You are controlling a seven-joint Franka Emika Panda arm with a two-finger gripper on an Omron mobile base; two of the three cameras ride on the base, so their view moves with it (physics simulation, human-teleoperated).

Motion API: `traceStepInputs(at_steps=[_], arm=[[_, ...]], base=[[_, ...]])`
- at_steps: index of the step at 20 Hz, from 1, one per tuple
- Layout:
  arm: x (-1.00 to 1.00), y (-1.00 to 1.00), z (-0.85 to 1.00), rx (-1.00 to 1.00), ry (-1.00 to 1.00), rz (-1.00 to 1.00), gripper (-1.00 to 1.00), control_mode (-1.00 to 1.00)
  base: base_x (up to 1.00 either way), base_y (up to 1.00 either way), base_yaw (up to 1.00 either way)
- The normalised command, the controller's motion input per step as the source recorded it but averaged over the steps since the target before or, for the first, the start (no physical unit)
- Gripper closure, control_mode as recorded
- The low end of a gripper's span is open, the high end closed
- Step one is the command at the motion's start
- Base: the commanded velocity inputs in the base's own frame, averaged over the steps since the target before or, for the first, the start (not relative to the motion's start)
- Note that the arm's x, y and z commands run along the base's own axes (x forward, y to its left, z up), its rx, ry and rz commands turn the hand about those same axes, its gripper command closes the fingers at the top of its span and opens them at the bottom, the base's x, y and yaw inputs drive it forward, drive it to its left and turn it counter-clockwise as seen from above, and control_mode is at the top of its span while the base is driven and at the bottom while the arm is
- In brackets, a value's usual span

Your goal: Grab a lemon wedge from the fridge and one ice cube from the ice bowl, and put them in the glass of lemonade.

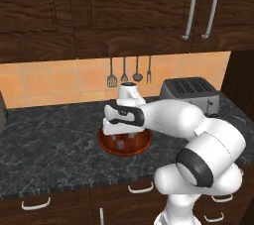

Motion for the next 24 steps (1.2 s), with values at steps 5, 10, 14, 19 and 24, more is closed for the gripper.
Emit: traceStepInputs(at_steps=[5, 10, 14, 19, 24], arm=[[0.07, 0.0, -0.01, 0.0, -0.06, 0.0, -1.0, -1.0], [0.14, 0.0, -0.05, -0.01, 0.0, 0.0, -1.0, -1.0], [0.1, 0.0, -0.07, -0.01, -0.02, 0.0, -1.0, -1.0], [-0.01, 0.0, -0.26, -0.03, -0.04, 0.0, -1.0, -1.0], [0.0, 0.0, -0.21, -0.03, -0.05, 0.0, -1.0, -1.0]], base=[[0.0, 0.0, 0.0], [0.0, 0.0, 0.0], [0.0, 0.0, 0.0], [0.0, 0.0, 0.0], [0.0, 0.0, 0.0]])
